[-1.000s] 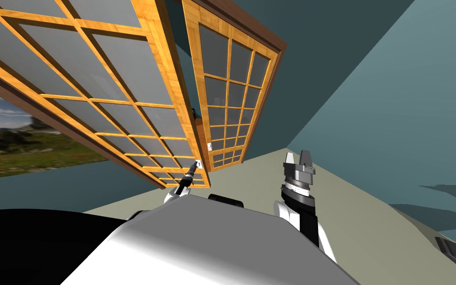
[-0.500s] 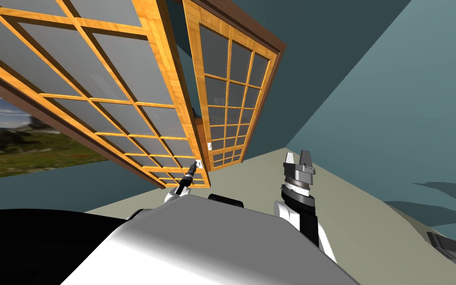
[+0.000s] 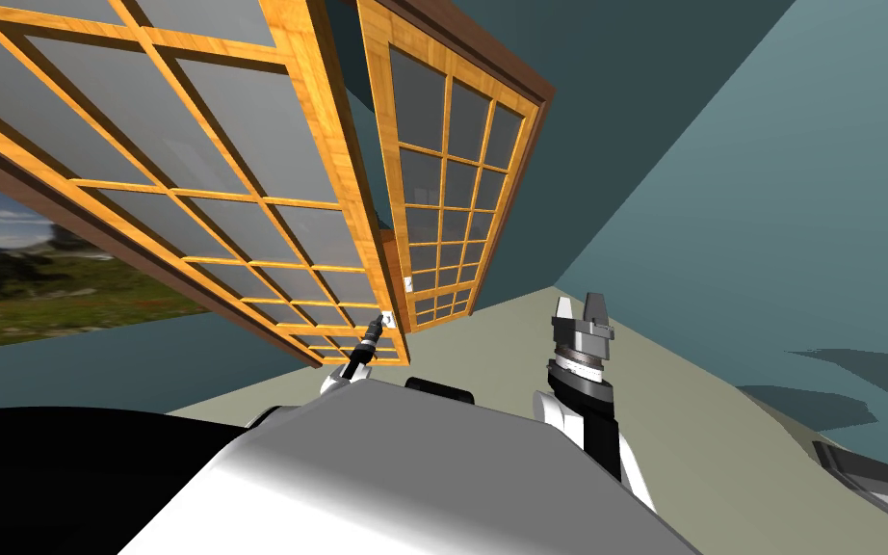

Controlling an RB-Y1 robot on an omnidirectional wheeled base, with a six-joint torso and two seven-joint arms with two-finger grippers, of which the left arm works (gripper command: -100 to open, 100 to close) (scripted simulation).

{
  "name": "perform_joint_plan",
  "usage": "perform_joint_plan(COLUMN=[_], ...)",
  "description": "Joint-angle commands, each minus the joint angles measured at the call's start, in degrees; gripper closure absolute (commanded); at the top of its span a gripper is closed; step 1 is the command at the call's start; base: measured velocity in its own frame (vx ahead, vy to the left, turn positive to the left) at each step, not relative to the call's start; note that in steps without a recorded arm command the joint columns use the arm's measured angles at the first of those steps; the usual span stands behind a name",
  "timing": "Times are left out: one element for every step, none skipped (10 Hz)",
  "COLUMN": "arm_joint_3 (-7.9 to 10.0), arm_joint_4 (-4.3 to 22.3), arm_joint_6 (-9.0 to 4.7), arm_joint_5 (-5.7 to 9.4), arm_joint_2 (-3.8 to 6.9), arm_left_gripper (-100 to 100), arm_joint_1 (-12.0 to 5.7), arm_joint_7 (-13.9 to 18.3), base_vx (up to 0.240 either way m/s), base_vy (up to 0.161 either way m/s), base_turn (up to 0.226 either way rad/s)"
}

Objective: Pull the door open

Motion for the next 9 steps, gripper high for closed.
perform_joint_plan(arm_joint_3=[-0.93,-1.26,-1.60,-1.60,-1.93,-1.93,-2.26,-2.59,-2.59], arm_joint_4=[0.04,0.26,0.49,0.49,0.72,0.72,0.94,1.17,1.17], arm_joint_6=[0.08,0.01,-0.06,-0.06,-0.13,-0.13,-0.20,-0.27,-0.27], arm_joint_5=[-0.08,0.48,1.05,1.05,1.61,1.61,2.17,2.73,2.73], arm_joint_2=[-0.82,-0.72,-0.62,-0.62,-0.52,-0.52,-0.41,-0.31,-0.31], arm_left_gripper=[100,100,100,100,100,100,100,100,100], arm_joint_1=[-0.26,-0.39,-0.53,-0.53,-0.67,-0.67,-0.81,-0.95,-0.95], arm_joint_7=[1.61,3.89,5.35,6.38,8.41,8.76,11.14,12.58,13.52], base_vx=[-0.025,-0.025,-0.038,-0.023,-0.022,-0.017,-0.021,-0.036,-0.031], base_vy=[0.006,0.008,0.017,0.014,0.004,-0.001,0.008,0.017,0.013], base_turn=[-0.005,-0.035,-0.057,-0.031,-0.022,-0.008,-0.014,-0.044,-0.025])
